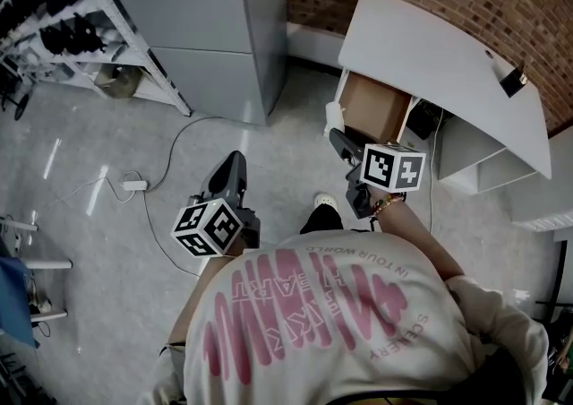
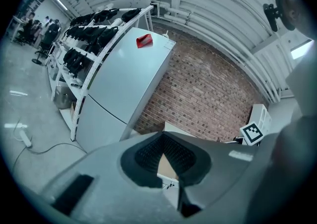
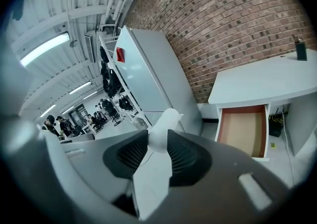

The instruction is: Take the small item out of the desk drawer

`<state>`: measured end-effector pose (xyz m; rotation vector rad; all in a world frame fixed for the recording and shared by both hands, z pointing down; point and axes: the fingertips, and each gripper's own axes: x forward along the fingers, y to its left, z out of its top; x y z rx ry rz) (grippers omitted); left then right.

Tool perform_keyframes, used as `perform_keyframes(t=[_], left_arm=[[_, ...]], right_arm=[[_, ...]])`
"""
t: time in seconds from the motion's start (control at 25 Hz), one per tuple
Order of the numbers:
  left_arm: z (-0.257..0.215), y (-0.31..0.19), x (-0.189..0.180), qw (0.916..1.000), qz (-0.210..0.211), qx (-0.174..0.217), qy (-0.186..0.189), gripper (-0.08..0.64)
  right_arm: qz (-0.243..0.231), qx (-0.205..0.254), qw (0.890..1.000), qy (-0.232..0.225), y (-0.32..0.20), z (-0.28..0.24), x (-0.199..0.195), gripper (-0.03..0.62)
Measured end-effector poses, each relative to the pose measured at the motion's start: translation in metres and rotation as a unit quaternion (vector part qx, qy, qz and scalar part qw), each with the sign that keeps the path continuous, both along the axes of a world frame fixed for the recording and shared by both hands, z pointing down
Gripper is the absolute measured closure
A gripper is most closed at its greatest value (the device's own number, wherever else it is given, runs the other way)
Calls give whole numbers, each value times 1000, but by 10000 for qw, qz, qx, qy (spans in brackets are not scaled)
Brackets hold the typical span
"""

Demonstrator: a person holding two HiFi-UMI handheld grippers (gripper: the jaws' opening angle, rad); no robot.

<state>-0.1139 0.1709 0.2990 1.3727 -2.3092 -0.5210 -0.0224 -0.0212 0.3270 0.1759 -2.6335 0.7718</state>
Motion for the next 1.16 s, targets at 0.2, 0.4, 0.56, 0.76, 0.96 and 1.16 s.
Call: perform_keyframes(t=[0.2, 0.4, 0.56, 0.76, 0.96, 1.16], left_arm=[[4, 2, 1, 10000, 11, -82, -18, 558], [6, 2, -1, 10000, 15, -90, 4, 557], [5, 1, -2, 9999, 40, -99, -26, 558], [5, -3, -3, 9999, 69, -130, -57, 558], [7, -7, -4, 9997, 116, -163, -105, 557], [8, -11, -5, 9997, 135, -188, -92, 557]], right_arm=[[-46, 20, 9999, 97, 4, 4, 0, 457], [-47, 9, 9999, 140, 5, 7, 0, 457], [-17, 30, 9999, 146, 3, 7, 0, 457], [6, 36, 9998, 174, 1, 8, 1, 457], [17, 50, 9998, 187, -2, 11, 0, 457], [26, 50, 9997, 218, -7, 11, 0, 457]])
